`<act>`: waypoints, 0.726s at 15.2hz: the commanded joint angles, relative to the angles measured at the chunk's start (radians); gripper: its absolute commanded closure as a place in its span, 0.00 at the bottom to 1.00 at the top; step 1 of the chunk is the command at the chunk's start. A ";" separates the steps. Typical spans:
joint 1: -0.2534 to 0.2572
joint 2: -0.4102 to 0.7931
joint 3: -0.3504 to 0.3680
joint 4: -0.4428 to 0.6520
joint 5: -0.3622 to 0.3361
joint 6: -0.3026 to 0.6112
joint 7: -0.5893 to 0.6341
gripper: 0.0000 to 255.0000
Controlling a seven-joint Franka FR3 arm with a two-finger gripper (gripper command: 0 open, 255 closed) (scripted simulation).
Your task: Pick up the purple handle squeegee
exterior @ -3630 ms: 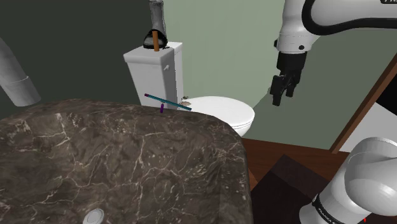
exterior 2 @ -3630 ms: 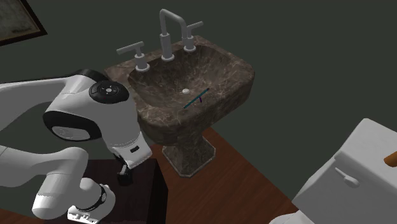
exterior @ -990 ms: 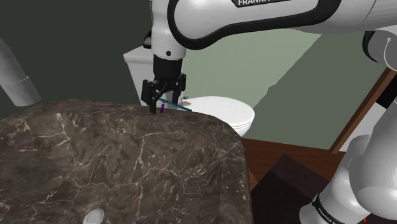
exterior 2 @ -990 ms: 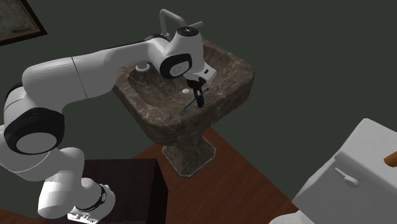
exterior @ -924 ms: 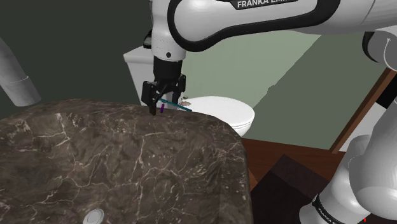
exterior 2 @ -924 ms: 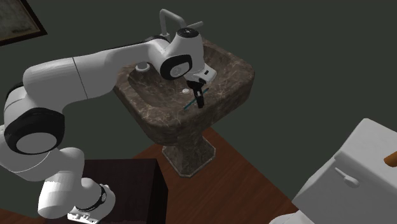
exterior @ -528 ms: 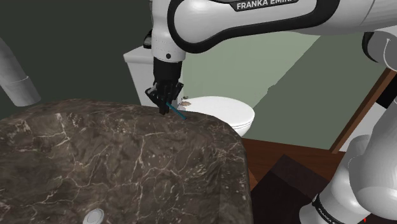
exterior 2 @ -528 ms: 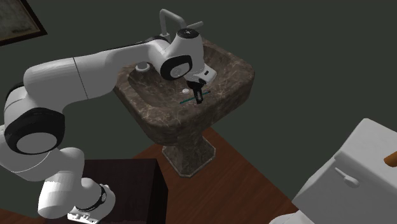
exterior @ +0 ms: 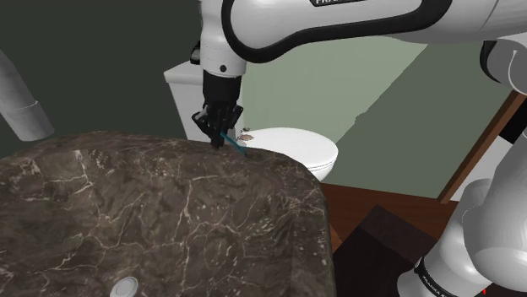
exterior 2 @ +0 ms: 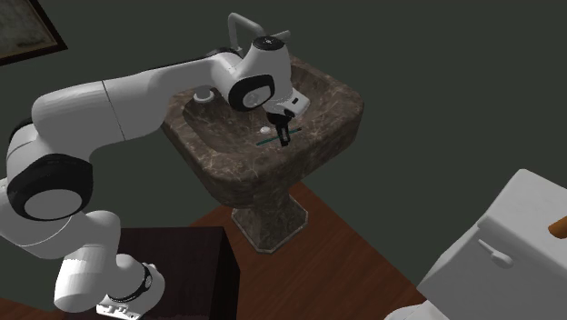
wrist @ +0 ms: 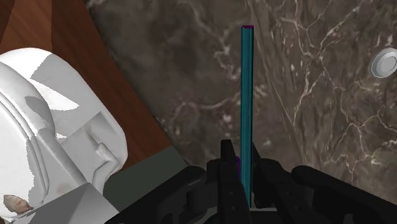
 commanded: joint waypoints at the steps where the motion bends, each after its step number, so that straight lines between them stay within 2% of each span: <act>1: 0.000 0.002 0.000 0.029 -0.001 -0.027 0.001 1.00; 11: 0.006 0.033 0.004 0.202 -0.014 -0.171 0.014 1.00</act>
